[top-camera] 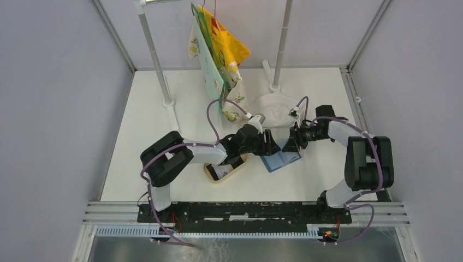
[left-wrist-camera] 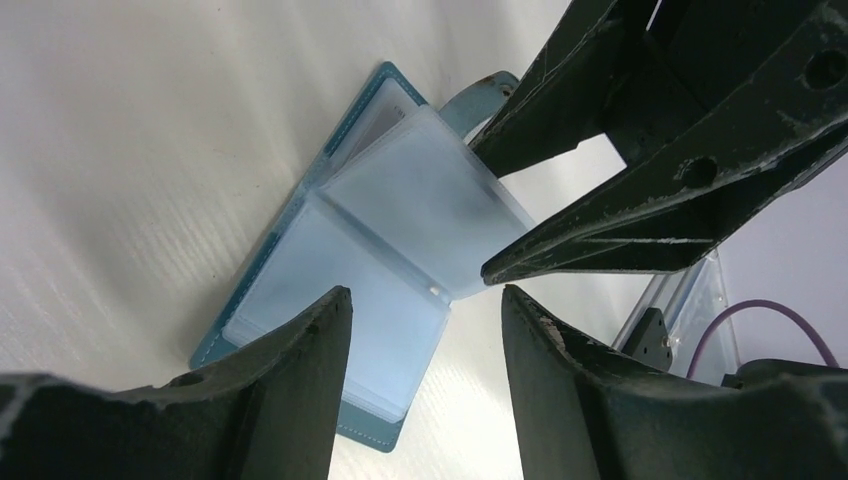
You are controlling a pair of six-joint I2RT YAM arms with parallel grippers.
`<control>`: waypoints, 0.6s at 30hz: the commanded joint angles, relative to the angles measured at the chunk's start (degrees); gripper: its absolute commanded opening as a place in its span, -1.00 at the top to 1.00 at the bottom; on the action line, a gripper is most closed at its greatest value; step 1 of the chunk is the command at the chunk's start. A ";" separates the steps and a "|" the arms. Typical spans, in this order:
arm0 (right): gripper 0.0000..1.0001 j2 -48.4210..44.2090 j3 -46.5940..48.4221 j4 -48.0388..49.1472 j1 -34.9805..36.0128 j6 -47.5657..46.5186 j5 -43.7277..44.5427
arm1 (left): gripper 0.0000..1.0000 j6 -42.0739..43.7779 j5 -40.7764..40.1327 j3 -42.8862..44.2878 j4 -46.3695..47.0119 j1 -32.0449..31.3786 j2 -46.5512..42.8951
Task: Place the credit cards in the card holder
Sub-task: Insert the credit card into the card holder.
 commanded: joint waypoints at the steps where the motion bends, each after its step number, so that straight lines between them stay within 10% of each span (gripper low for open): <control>1: -0.05 0.13 2.33 -1.00 0.20 -1.46 -3.90 | -0.26 -2.89 0.82 2.78 3.81 0.35 1.34; 18: -0.07 1.57 3.65 -4.83 0.15 -4.82 -5.36 | -0.50 -7.29 1.42 3.55 6.12 2.92 3.84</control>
